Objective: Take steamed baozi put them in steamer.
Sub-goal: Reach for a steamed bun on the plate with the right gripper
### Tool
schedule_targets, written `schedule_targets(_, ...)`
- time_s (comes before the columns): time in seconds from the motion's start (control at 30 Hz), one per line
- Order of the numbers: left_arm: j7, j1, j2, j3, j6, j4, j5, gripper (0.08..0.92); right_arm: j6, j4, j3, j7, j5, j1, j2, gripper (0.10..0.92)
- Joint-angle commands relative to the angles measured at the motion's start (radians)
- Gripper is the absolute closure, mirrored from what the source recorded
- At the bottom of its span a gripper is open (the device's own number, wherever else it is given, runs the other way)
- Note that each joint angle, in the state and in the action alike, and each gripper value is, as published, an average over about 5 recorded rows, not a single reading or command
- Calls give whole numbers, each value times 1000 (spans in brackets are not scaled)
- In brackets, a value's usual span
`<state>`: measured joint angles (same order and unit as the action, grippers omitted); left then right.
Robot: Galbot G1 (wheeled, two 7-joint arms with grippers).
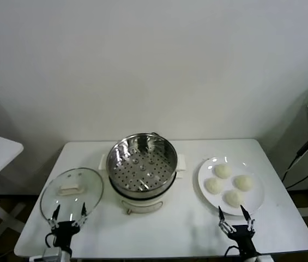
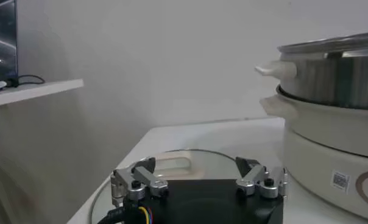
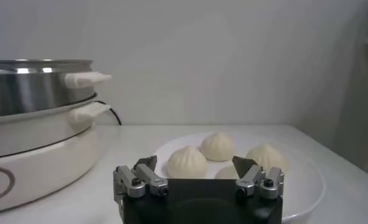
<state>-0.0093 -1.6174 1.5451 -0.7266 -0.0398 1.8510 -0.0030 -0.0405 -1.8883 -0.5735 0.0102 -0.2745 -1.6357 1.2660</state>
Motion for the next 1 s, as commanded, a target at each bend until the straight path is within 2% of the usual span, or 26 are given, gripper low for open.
schedule_targets(0.03,1,0,-3,1,0,1,1,177,150,-43,-23,-1,-5,42,-8,203)
schedule_targets(0.3,1,-1,-11,13,-7,-1,2,177,407,-63,-2,27,-81,301,-179,203)
schedule_targets(0.4,1,1,-15,16,-10,-2,3,177,513,-32,24,33,-130,411,-253,203)
schedule_targets(0.53,2,2,-20,20,-15,-5,3,177,596,40,90,-20,-107,546,-360,203)
schedule_targets(0.67,3,4,-26,20,-19,-12,5,177,685,109,206,-146,-61,686,-487,203)
schedule_targets(0.8,6,5,-29,19,-21,-8,5,177,741,169,355,-340,22,830,-632,203)
schedule_targets(1.0,10,8,-31,17,-27,-12,6,177,680,305,643,-615,145,1113,-748,203)
